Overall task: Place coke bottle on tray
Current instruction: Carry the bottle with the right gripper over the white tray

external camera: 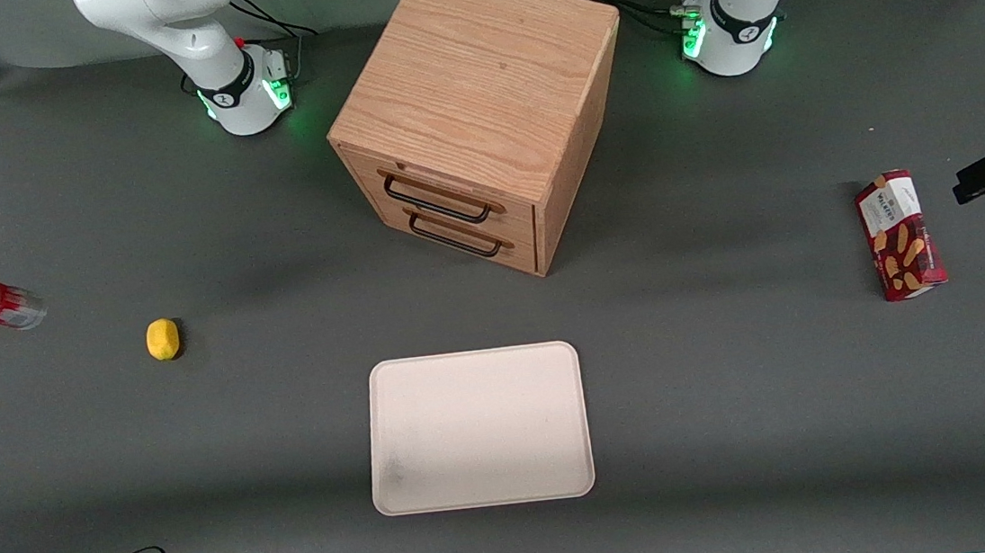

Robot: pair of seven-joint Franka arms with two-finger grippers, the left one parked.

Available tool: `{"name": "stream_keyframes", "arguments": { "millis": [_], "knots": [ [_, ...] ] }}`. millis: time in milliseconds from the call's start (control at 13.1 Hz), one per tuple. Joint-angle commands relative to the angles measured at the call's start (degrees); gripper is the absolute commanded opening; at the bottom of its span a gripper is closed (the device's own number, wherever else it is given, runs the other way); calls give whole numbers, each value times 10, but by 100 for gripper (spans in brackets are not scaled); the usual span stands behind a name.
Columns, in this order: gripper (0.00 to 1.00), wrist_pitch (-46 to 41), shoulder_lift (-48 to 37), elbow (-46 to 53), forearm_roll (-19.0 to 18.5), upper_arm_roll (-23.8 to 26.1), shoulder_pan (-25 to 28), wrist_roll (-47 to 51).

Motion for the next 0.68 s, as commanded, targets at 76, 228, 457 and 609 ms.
{"name": "stream_keyframes", "arguments": {
  "millis": [76,228,457,609],
  "knots": [
    [0,-11,76,109,-2,52,66,163],
    [0,-10,140,173,-2,64,110,231],
    [0,-4,226,268,-2,63,182,347],
    [0,5,264,305,1,63,219,436]
  ]
}}
